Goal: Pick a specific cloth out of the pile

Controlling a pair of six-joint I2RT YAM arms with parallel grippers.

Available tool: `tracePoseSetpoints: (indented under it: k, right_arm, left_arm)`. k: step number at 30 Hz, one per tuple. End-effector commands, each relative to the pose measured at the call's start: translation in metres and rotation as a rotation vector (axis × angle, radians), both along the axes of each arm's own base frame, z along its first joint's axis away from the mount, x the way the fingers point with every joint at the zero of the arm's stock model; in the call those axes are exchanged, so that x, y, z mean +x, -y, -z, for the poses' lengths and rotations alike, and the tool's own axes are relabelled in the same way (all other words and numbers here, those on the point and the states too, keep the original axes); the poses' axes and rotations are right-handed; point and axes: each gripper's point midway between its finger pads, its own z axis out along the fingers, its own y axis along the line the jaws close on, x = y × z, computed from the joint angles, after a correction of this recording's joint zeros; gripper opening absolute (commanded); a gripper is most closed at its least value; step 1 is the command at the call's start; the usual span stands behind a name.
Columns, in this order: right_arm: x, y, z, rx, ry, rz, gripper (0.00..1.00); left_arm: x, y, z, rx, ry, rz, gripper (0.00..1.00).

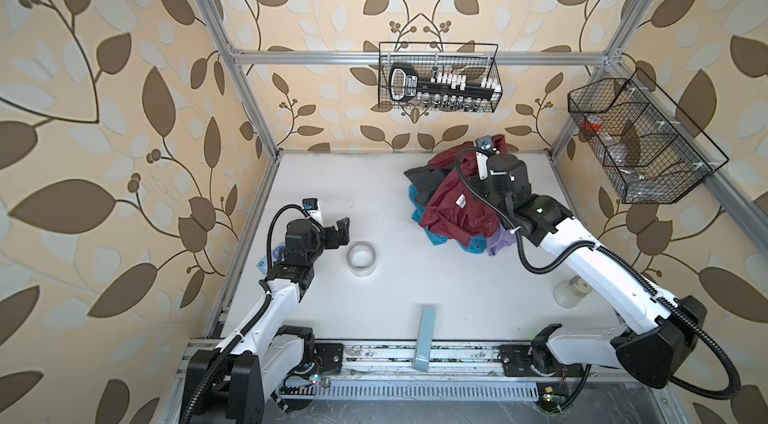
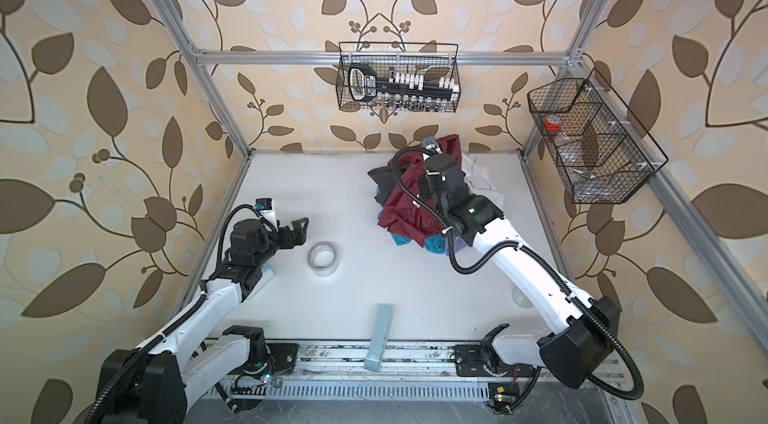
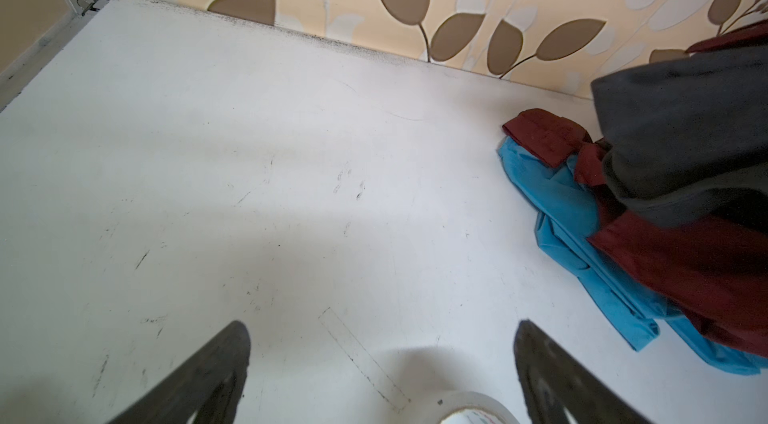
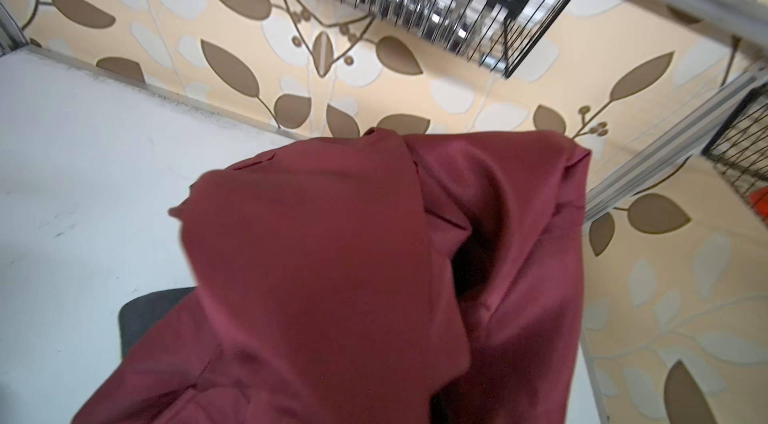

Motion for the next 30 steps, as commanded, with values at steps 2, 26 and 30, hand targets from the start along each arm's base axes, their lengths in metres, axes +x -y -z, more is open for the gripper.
tracePoseSetpoints:
  k: [2,26,30]
  right_arm:
    - [0.004,0.025,-0.109,0.061,0.27,0.091,0.0]
    - [0.035,0.052,0.12,0.222,-0.376,0.012,0.29]
    - [0.035,0.051,0.139,0.218,-0.42,0.014,0.47]
  left_arm:
    - [0.002,0.002,-0.016,-0.018,0.062,0.007,0.99]
    - [0.002,0.002,-0.015,-0.016,0.059,0.008,0.99]
    - [0.003,0.002,-0.015,-0.017,0.056,0.008,0.99]
